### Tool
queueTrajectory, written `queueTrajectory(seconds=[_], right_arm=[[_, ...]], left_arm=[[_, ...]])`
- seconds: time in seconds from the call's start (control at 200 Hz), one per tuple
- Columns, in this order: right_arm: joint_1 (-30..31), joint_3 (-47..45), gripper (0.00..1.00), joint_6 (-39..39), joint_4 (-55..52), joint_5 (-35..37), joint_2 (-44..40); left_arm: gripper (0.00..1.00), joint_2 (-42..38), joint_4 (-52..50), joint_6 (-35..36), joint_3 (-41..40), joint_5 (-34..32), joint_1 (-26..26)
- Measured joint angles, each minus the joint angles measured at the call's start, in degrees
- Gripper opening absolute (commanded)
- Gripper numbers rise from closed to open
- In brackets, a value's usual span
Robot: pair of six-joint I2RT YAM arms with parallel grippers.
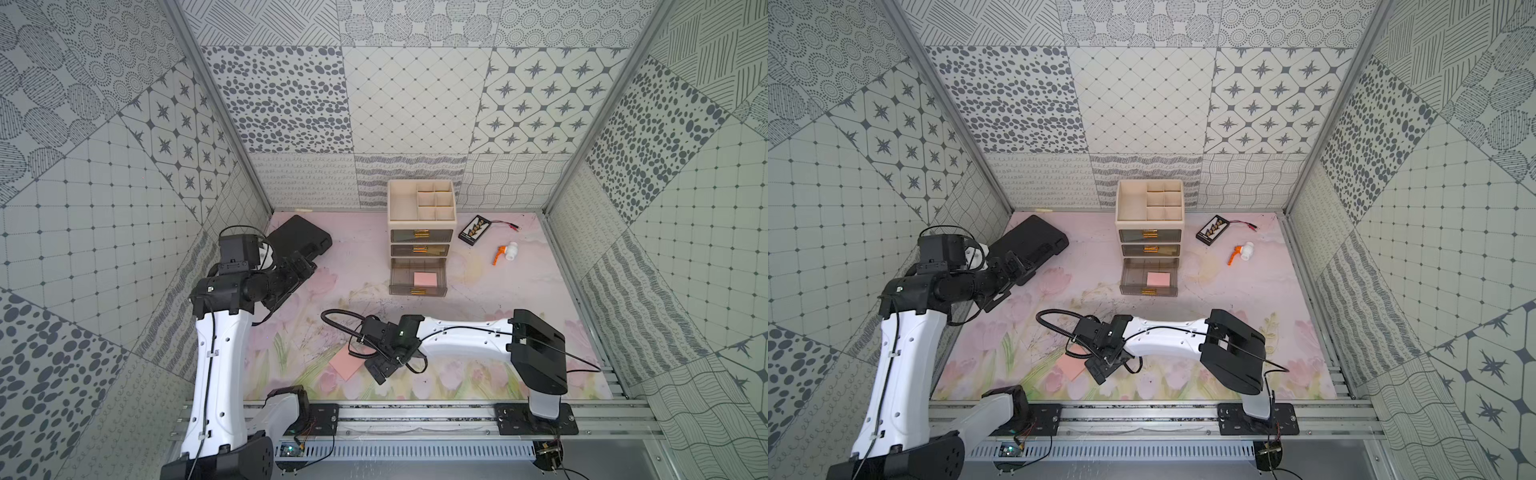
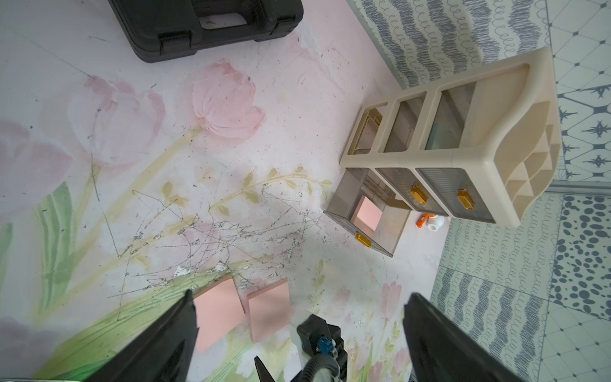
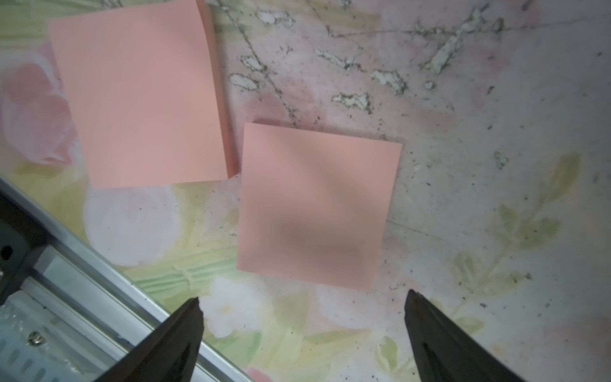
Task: Please put the sticky notes in the drawer by color
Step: Pick up the sticky notes from the center of the board.
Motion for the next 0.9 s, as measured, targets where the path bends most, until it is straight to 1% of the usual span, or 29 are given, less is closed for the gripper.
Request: queueTrajectory(seconds=[0.22, 0.415, 0.9], right_arm=[[-0.5, 1.6, 0.99, -1.9, 0.0, 1.1, 2.6], [-0.5, 4.4, 0.99, -2.5, 0.8, 0.4, 5.3], [-0.5, 5.6, 0.99, -2.7, 0.7, 1.9, 8.3]], left_arm=[[0.99, -0.3, -1.0, -0.9, 0.0, 1.4, 0.4], [0.99, 0.0, -1.4, -1.2, 0.0, 2.4, 0.7], [0.99, 0.3, -1.6, -1.2, 0.0, 2.7, 0.7]])
